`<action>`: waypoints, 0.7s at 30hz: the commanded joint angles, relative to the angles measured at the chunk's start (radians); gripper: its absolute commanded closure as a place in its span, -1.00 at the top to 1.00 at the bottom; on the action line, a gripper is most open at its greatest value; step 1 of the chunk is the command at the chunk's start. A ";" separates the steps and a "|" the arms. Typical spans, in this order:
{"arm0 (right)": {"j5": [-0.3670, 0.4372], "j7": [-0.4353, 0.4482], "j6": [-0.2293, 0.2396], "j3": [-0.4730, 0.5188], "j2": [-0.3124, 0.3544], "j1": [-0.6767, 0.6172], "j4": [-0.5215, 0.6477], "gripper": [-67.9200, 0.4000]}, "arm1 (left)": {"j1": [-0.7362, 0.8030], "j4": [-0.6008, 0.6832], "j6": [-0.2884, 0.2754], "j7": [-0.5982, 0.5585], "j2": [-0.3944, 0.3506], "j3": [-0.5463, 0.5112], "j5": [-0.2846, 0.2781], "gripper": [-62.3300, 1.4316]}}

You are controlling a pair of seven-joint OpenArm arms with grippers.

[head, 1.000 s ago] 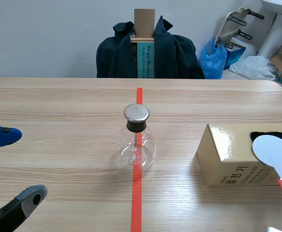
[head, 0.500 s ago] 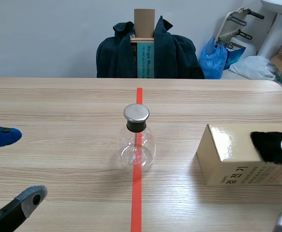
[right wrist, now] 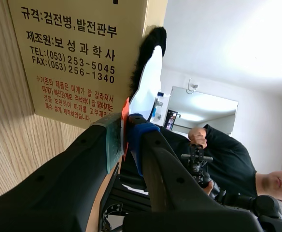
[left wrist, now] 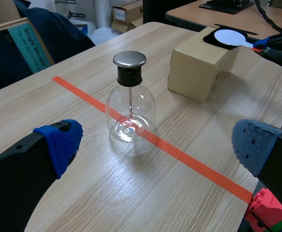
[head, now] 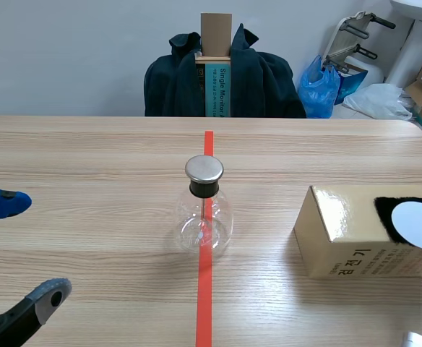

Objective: Do the electroscope experiment.
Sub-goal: 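Rub the plate on the fur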

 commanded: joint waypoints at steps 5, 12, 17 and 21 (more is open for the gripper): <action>-0.003 -0.001 -0.056 0.006 0.013 0.006 0.007 -0.97 | -0.003 0.005 -0.002 -0.014 0.005 -0.003 -0.007 1.00; 0.008 -0.020 -0.056 0.016 0.028 0.005 0.010 -0.97 | -0.019 0.001 0.000 0.028 0.005 -0.003 -0.007 1.00; 0.108 -0.028 -0.056 0.058 0.085 0.003 0.079 -0.97 | -0.040 -0.014 0.001 0.063 0.002 -0.001 -0.008 1.00; 0.210 -0.027 -0.056 0.114 0.145 0.006 0.187 -0.97 | -0.040 -0.014 0.001 0.064 0.001 -0.001 -0.008 1.00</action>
